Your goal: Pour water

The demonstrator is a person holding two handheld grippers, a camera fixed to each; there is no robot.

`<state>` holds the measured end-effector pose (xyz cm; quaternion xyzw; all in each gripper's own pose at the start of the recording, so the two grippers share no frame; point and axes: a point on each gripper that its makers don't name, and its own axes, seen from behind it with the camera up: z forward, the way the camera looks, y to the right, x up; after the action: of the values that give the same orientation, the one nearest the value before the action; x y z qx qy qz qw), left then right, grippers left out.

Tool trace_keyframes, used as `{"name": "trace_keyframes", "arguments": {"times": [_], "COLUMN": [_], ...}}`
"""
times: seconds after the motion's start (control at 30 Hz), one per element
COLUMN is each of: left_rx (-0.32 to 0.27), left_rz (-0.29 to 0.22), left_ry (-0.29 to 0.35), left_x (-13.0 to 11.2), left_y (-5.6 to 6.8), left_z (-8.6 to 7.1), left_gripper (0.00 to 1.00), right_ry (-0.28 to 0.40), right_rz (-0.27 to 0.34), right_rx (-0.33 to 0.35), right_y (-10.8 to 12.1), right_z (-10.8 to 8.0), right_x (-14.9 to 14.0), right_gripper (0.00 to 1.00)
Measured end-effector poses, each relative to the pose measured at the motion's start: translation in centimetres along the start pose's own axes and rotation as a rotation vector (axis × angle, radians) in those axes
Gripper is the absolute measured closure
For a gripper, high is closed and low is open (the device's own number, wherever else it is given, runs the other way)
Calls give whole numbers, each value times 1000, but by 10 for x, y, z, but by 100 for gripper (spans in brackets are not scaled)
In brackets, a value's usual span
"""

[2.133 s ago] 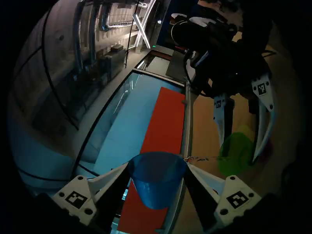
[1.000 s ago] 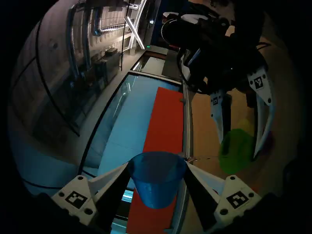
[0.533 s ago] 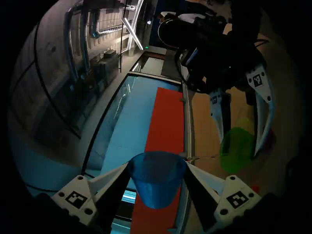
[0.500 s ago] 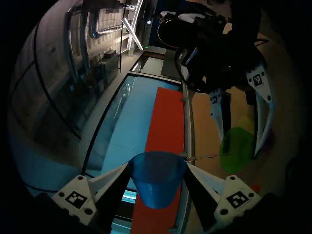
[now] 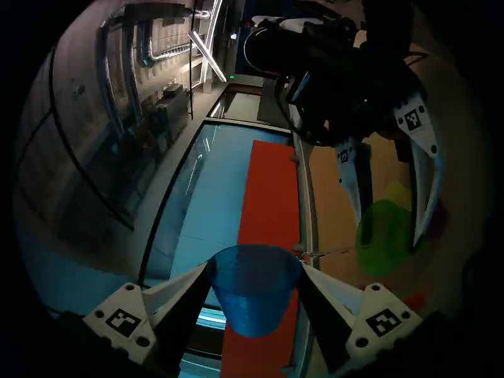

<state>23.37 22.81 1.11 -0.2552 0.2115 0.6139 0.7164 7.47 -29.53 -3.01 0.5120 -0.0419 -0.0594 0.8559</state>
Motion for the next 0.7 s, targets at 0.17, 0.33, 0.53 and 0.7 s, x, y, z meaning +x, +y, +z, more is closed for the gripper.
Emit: {"name": "trace_keyframes", "arguments": {"times": [0.17, 0.33, 0.53, 0.7], "left_rx": [2, 4, 6, 7], "left_rz": [17, 31, 57, 72], "left_ry": [-2, -1, 1, 3], "left_x": [0, 0, 2, 4], "left_y": [-1, -3, -5, -5], "left_z": [2, 4, 4, 4], "left_gripper": [12, 12, 12, 12], "right_ry": [0, 2, 3, 6], "right_rz": [-1, 0, -1, -2], "right_rx": [-2, -4, -6, -7], "right_y": [1, 2, 2, 2], "right_z": [-1, -2, -3, -3], "right_x": [1, 2, 4, 5], "right_gripper": [10, 10, 10, 10]}}
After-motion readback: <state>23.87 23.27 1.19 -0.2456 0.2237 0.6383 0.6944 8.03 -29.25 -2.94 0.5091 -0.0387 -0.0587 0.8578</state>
